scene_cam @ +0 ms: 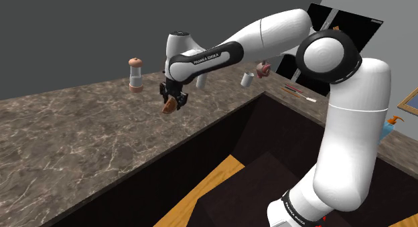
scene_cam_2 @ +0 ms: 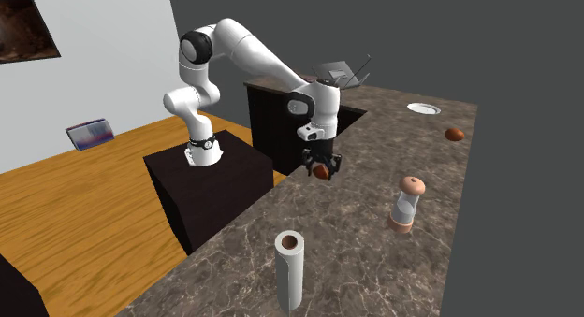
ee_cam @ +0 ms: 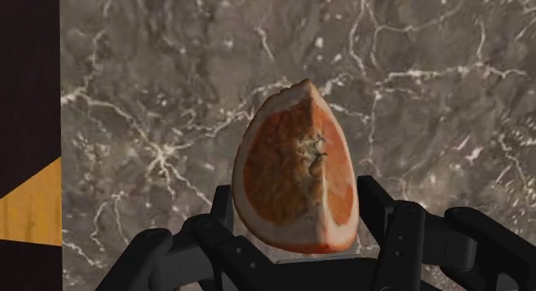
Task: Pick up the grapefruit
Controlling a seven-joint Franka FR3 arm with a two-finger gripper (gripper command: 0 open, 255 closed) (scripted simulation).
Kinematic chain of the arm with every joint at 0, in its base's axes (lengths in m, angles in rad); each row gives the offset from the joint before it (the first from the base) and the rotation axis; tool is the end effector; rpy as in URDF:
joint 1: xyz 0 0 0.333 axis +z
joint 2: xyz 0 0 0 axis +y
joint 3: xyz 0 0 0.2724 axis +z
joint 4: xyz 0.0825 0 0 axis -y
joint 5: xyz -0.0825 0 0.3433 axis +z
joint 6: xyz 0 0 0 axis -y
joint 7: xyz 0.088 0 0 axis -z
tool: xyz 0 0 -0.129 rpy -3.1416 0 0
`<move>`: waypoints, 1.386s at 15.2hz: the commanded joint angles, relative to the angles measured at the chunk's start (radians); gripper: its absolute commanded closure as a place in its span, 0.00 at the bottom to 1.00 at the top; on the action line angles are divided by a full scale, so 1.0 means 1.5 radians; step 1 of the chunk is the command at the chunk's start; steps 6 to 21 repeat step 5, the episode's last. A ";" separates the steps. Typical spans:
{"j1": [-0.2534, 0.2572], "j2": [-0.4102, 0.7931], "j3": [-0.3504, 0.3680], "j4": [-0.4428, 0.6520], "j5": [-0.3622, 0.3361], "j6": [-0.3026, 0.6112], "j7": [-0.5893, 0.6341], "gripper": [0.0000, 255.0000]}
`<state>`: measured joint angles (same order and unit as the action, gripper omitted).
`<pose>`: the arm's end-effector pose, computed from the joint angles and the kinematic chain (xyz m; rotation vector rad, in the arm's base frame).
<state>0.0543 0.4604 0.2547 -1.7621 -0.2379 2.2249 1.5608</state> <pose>0.5850 0.1649 0.2770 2.6230 -1.6724 0.1184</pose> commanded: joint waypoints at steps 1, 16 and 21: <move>-0.001 -0.009 0.002 0.005 0.004 -0.014 -0.003 1.00; -0.002 -0.019 0.004 0.011 0.008 -0.029 -0.006 1.00; -0.002 -0.019 0.004 0.011 0.008 -0.029 -0.006 1.00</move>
